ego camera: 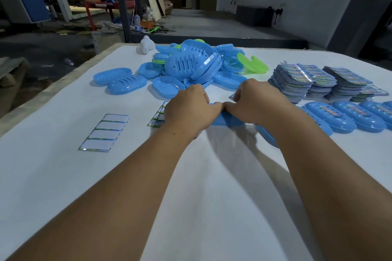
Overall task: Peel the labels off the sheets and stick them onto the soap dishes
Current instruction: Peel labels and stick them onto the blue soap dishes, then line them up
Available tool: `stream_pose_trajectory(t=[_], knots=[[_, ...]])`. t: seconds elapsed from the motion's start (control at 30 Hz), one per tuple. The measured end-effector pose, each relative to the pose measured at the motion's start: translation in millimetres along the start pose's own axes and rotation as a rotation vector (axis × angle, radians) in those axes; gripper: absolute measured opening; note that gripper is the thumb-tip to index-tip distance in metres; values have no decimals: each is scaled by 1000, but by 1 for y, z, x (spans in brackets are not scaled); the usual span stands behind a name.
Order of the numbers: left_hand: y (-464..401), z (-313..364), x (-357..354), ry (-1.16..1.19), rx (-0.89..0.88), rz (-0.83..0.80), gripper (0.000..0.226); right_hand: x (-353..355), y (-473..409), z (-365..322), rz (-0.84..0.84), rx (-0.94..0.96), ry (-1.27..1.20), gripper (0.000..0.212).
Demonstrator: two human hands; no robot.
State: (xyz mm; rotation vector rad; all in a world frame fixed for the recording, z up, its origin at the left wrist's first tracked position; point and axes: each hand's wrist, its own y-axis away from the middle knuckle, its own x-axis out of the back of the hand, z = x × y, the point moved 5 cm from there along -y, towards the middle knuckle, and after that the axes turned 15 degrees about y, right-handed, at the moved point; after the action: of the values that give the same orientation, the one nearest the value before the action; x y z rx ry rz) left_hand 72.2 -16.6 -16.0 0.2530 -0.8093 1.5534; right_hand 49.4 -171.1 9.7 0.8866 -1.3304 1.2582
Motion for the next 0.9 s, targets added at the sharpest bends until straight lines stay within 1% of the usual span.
stream_pose_trajectory(t=[0.13, 0.17, 0.23, 0.3, 0.33, 0.4, 0.47, 0.6, 0.67, 0.77, 0.9], knots=[[-1, -5, -1, 36, 15, -26, 33, -8, -3, 8, -74, -10, -66, 50], [-1, -5, -2, 39, 14, -27, 33, -8, -3, 9, -73, -1, -93, 49], [-1, -6, 0, 50, 8, -18, 29, -5, -2, 10, -15, 35, -173, 48], [-3, -7, 5, 57, 3, 12, 25, 0, 0, 4, 57, 119, -269, 51], [-4, -8, 9, 50, 0, 35, 23, 2, 3, -2, 62, 179, -314, 54], [-7, -11, 20, 11, -10, 82, 20, 1, 9, -15, -4, 295, -368, 61], [-9, -16, 30, -46, -13, 119, 17, 0, 15, -24, -50, 365, -319, 62], [-10, -23, 38, -113, 10, 139, 15, 6, 21, -29, -4, 373, -181, 53], [-8, -23, 36, -123, 16, 122, 15, 7, 24, -30, 7, 343, -80, 48], [-6, -22, 32, -142, 13, 96, 15, 4, 26, -28, -18, 255, 27, 50], [-6, -22, 33, -160, 24, 90, 15, 2, 27, -12, -73, 159, 64, 55]])
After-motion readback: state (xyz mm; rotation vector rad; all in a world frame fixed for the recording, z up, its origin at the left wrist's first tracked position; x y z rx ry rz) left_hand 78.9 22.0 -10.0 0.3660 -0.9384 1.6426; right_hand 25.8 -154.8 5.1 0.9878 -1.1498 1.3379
